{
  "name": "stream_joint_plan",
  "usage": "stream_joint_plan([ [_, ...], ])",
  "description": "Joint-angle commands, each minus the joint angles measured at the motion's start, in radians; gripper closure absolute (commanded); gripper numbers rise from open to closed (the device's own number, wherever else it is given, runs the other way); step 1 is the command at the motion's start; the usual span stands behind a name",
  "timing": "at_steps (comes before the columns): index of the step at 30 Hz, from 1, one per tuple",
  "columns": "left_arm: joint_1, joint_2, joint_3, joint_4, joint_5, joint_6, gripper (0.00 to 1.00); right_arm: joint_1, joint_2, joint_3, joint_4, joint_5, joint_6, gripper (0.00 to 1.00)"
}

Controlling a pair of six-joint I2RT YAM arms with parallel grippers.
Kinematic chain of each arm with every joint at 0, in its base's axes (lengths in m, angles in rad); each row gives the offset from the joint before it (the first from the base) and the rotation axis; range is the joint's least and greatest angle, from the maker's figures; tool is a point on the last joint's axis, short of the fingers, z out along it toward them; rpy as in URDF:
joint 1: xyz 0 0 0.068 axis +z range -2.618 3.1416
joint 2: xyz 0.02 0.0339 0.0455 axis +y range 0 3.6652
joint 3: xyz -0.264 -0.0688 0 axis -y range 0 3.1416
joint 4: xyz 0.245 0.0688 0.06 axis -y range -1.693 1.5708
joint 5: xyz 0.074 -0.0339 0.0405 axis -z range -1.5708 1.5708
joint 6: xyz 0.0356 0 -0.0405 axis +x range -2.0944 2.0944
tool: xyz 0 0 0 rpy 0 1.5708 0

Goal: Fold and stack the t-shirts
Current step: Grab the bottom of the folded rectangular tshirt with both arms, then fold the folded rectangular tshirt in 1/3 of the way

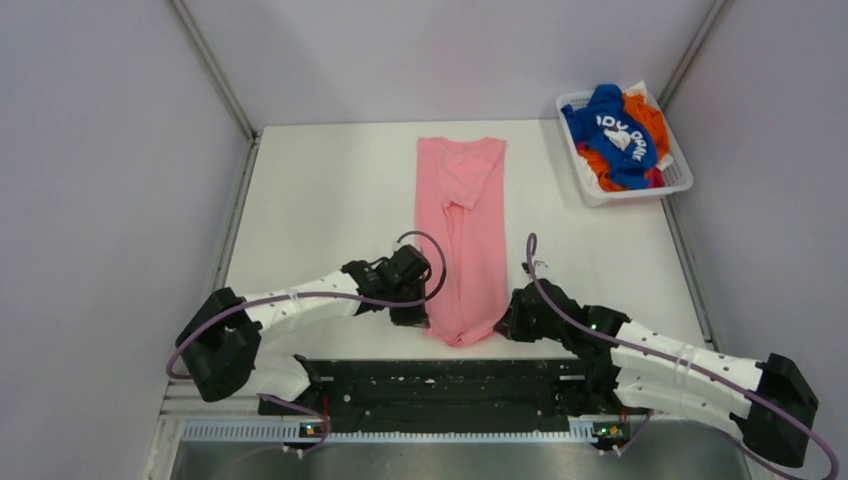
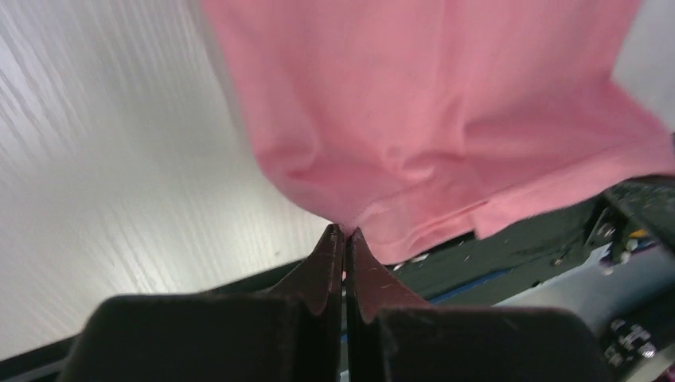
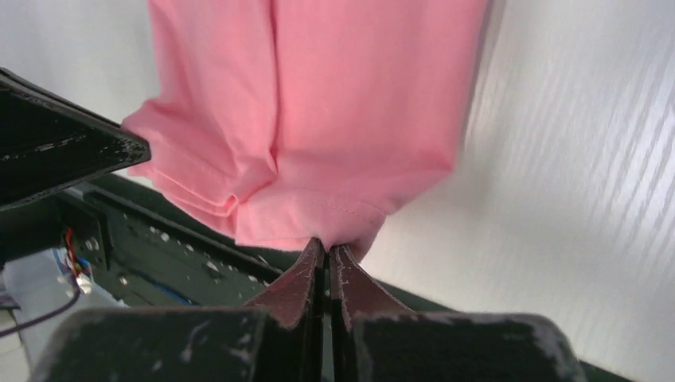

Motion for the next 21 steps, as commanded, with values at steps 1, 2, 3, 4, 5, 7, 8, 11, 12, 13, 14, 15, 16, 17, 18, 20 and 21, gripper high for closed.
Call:
stream_joint_plan([
  [1,0.075,0.074,0.146,0.002,-0.073,0.051,1.00,-0.058,0.082,0.091,0.160,0.095,-0.072,1.00],
  [2,0.096,0.093,0.173,0.007,-0.079,0.057,1.00,-0.091,0.109,0.112,0.179,0.085,-0.094,1.00],
  [3,0.117,0.116,0.200,0.009,-0.077,0.064,1.00,-0.120,0.133,0.129,0.199,0.078,-0.122,1.00],
  [4,0.144,0.140,0.228,0.012,-0.064,0.069,1.00,-0.146,0.152,0.143,0.224,0.075,-0.145,1.00],
  [5,0.172,0.161,0.250,0.027,-0.034,0.080,1.00,-0.169,0.175,0.165,0.248,0.077,-0.165,1.00],
  [7,0.216,0.206,0.301,0.039,0.000,0.097,1.00,-0.212,0.222,0.193,0.298,0.080,-0.201,1.00],
  [8,0.235,0.232,0.326,0.037,0.001,0.107,1.00,-0.236,0.249,0.207,0.324,0.076,-0.213,1.00],
  [11,0.289,0.310,0.429,0.025,0.019,0.135,1.00,-0.308,0.334,0.245,0.408,0.040,-0.244,1.00],
  [12,0.310,0.334,0.462,0.018,0.015,0.142,1.00,-0.335,0.374,0.260,0.443,0.035,-0.254,1.00],
  [13,0.324,0.355,0.492,0.011,0.006,0.150,1.00,-0.349,0.405,0.276,0.460,0.037,-0.266,1.00],
  [14,0.332,0.381,0.524,0.001,-0.013,0.154,1.00,-0.363,0.432,0.299,0.468,0.036,-0.280,1.00],
  [15,0.343,0.400,0.558,-0.019,-0.041,0.157,1.00,-0.377,0.463,0.323,0.475,0.035,-0.294,1.00],
  [16,0.353,0.423,0.591,-0.034,-0.050,0.165,1.00,-0.388,0.490,0.343,0.485,0.037,-0.303,1.00],
  [17,0.363,0.441,0.622,-0.044,-0.056,0.171,1.00,-0.401,0.514,0.363,0.499,0.036,-0.309,1.00],
  [18,0.371,0.459,0.647,-0.050,-0.068,0.179,1.00,-0.415,0.540,0.377,0.516,0.027,-0.313,1.00],
  [20,0.391,0.499,0.708,-0.059,-0.069,0.198,1.00,-0.442,0.587,0.410,0.543,0.007,-0.319,1.00],
  [21,0.401,0.519,0.732,-0.069,-0.070,0.201,1.00,-0.453,0.610,0.424,0.551,-0.002,-0.322,1.00],
])
